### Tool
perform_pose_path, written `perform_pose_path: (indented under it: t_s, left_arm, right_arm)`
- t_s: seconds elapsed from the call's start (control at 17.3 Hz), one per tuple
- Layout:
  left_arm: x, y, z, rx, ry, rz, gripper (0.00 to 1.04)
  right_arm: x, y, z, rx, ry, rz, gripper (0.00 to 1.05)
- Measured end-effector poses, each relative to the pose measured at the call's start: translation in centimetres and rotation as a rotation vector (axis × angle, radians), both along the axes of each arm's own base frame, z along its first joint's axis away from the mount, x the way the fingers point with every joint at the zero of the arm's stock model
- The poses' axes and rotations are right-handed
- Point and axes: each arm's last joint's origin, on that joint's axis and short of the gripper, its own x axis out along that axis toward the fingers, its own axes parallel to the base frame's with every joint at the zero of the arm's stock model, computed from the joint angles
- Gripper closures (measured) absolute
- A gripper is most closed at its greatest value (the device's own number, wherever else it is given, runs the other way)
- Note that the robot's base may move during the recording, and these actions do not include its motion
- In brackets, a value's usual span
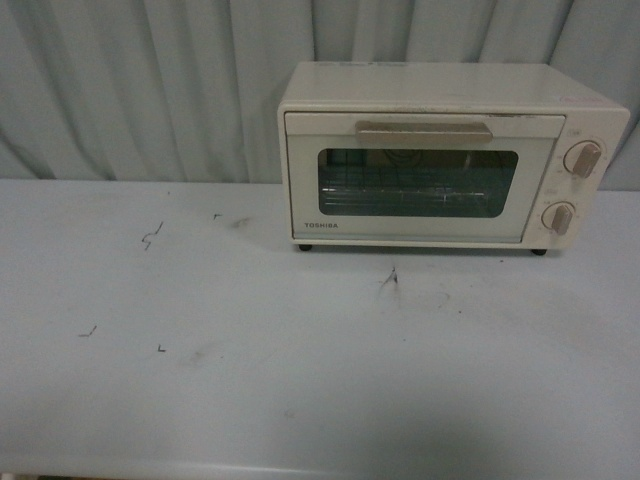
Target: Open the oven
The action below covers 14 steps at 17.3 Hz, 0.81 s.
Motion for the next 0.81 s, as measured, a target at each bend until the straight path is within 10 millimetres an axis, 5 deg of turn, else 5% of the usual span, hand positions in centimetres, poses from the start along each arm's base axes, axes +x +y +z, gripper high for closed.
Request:
perform_pose_path:
  t_s: [0.81]
  left_arm:
    - [0.00,0.00,0.00,0.000,0.000,0.000,0.07]
  right_arm:
    - [0.00,0.00,0.00,0.000,0.000,0.000,0.06]
